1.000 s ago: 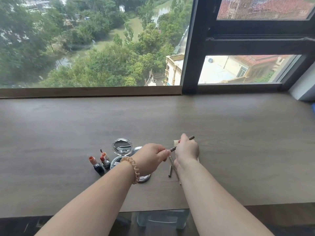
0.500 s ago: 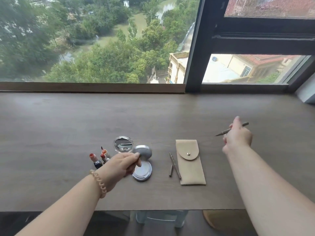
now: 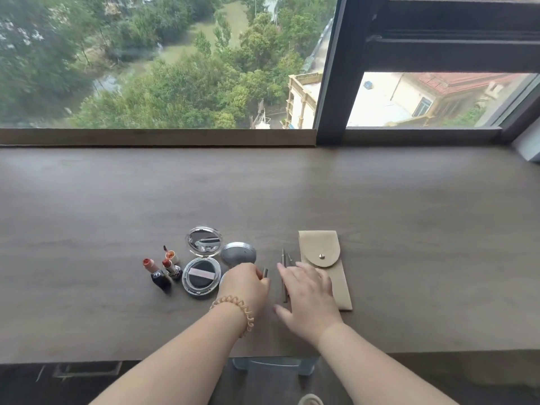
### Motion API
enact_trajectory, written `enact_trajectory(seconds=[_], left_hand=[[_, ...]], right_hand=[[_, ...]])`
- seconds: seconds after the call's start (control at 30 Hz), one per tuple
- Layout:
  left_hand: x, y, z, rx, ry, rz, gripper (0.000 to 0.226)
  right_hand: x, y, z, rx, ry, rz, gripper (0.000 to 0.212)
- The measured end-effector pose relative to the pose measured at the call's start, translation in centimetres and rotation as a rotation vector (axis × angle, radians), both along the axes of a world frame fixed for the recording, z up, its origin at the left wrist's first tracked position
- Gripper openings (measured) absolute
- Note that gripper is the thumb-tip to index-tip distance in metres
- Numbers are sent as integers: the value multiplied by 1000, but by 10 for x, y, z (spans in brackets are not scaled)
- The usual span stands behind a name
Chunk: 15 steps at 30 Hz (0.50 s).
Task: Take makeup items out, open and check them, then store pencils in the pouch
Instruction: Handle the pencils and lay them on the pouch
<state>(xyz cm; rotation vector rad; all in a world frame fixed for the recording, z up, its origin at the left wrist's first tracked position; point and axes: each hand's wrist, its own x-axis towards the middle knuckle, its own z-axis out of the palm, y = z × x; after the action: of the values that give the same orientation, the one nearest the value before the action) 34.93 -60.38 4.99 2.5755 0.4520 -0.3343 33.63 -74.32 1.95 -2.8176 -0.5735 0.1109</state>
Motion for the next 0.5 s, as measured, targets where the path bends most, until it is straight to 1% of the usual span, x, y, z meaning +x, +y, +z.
enact_trajectory(seconds=[0.1,0.23,0.3,0.5], left_hand=[[-2,1,-10,62,-8,27,22],[-2,0,-21,143,7,15,26],[-2,-1,-26,172,10,10,29],[-2,-1,-32,179,32,-28,35]], right_hand=[[-6,7,-9,-163,-74,27,78],[-3,8,-20,-159,-137,-1,77],[-3,9,-24,-175,-181,-14,72],[-3,11,-25,-165,-195,-72,60]])
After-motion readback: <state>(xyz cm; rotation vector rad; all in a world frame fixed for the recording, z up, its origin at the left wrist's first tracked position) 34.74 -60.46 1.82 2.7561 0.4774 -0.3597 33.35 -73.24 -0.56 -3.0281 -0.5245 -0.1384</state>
